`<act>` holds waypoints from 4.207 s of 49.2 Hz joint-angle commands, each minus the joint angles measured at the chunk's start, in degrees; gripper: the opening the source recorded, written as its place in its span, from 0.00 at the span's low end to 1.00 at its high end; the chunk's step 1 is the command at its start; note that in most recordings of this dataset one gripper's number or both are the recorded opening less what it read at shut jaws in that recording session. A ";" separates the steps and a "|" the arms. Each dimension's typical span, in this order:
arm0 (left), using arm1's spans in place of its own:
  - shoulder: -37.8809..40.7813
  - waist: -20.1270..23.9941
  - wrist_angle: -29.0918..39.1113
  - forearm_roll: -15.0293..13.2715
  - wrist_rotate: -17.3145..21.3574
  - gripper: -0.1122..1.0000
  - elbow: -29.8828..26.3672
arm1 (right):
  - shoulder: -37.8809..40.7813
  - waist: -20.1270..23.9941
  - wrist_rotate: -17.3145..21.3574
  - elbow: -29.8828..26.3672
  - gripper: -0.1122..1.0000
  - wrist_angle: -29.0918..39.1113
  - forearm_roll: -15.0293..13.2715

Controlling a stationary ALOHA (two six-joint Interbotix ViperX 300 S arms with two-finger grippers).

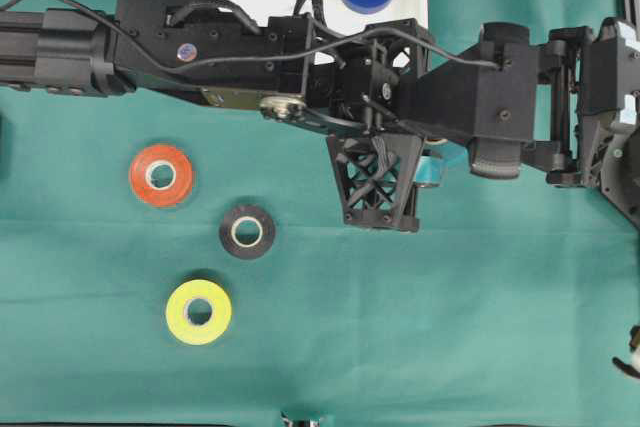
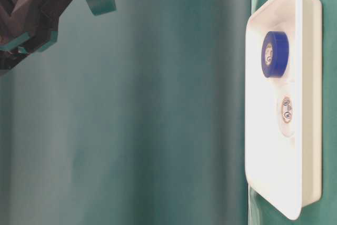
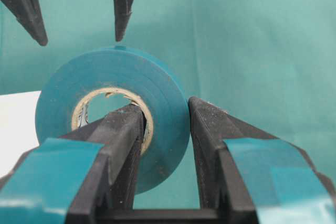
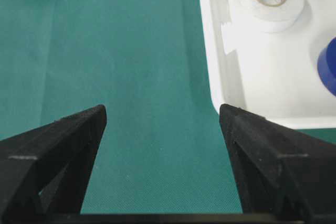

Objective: Pick up the tape from a random location and place it into the white case.
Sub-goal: 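Lift the teal tape roll and carry it over the white tray, then lower the teal tape roll into the tray's upper left and open the left gripper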

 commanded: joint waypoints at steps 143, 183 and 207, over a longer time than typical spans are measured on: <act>-26.54 25.58 -17.40 -0.09 0.00 0.31 42.45 | 0.18 -2.20 -0.18 -1.32 0.84 0.18 -0.44; -21.62 25.58 -22.50 -0.26 -0.18 0.31 46.23 | 0.18 -2.20 -0.18 -1.32 0.84 0.26 -0.53; -11.87 26.63 -34.98 -0.26 -0.18 0.31 53.26 | 0.18 -2.20 -0.26 -1.32 0.84 0.26 -0.44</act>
